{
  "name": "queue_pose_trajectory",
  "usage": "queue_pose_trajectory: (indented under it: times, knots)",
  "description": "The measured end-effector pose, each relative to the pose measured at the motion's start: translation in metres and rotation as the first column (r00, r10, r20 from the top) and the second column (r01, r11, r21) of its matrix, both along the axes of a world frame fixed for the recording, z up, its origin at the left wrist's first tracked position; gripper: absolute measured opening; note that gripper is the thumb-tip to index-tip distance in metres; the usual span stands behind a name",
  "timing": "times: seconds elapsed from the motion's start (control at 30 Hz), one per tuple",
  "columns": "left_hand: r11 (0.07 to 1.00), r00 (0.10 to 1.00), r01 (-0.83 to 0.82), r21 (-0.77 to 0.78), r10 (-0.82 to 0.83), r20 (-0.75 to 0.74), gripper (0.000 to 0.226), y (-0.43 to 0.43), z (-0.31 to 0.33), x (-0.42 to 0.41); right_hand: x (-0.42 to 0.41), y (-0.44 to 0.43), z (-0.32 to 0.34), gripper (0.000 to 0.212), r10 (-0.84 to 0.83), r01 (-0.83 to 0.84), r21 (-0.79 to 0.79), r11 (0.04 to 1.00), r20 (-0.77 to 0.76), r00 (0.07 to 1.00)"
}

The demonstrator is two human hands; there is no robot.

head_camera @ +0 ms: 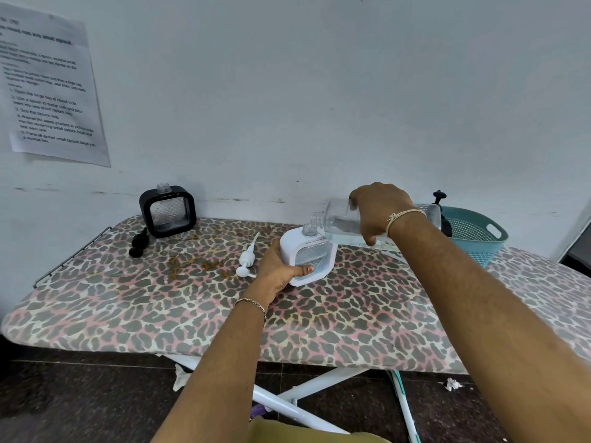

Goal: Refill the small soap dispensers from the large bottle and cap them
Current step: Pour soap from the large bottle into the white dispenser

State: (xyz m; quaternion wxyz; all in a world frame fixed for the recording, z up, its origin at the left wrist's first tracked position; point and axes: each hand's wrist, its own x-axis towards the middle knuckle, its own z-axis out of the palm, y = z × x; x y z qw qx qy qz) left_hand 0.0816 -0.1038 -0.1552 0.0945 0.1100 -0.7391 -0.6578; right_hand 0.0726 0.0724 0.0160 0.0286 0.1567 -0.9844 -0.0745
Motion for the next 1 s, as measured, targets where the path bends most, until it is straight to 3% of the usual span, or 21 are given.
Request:
queue_pose_trajectory:
  times: [1.0]
  knots:
    - [1.000, 1.000, -0.001, 0.013, 0.001, 0.006, 0.087, 0.0000, -0.0001, -0.0002, -0.0019, -0.0012, -0.0008, 0.070, -0.004, 0.004, 0.021, 1.000, -0.006, 1.000]
